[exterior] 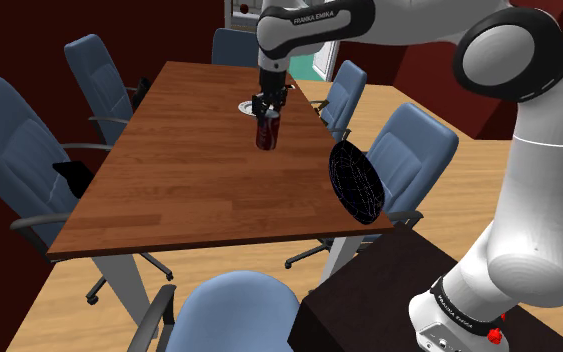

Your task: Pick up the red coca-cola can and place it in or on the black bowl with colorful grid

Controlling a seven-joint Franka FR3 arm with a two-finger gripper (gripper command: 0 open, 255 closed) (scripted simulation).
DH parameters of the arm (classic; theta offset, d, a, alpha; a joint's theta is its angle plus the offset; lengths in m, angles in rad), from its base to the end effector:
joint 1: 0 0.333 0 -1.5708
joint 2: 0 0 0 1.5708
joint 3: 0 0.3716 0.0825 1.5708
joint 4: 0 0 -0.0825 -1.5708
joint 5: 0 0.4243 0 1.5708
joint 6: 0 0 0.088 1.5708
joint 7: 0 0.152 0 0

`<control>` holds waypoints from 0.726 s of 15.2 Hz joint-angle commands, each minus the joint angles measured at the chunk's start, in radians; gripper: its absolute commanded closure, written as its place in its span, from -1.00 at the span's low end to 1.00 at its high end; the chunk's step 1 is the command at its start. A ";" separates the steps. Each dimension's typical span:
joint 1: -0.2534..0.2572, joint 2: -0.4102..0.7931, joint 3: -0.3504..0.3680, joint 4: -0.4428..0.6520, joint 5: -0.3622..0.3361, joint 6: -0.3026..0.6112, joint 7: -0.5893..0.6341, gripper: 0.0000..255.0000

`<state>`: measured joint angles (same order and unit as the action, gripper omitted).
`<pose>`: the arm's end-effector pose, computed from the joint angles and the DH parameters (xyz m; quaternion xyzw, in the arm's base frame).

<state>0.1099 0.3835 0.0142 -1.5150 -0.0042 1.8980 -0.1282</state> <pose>0.7263 0.0888 0.4363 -0.9920 -0.1260 0.0002 0.0007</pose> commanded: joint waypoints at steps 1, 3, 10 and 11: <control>0.000 -0.006 0.000 0.021 0.000 -0.026 0.001 1.00; 0.000 -0.009 0.000 0.043 0.000 -0.052 0.000 1.00; -0.057 -0.208 -0.030 -0.217 0.009 0.010 -0.088 1.00; -0.066 -0.237 -0.036 -0.254 0.009 0.017 -0.103 1.00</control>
<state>0.0529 0.1777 -0.0162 -1.7320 0.0043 1.9088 -0.2165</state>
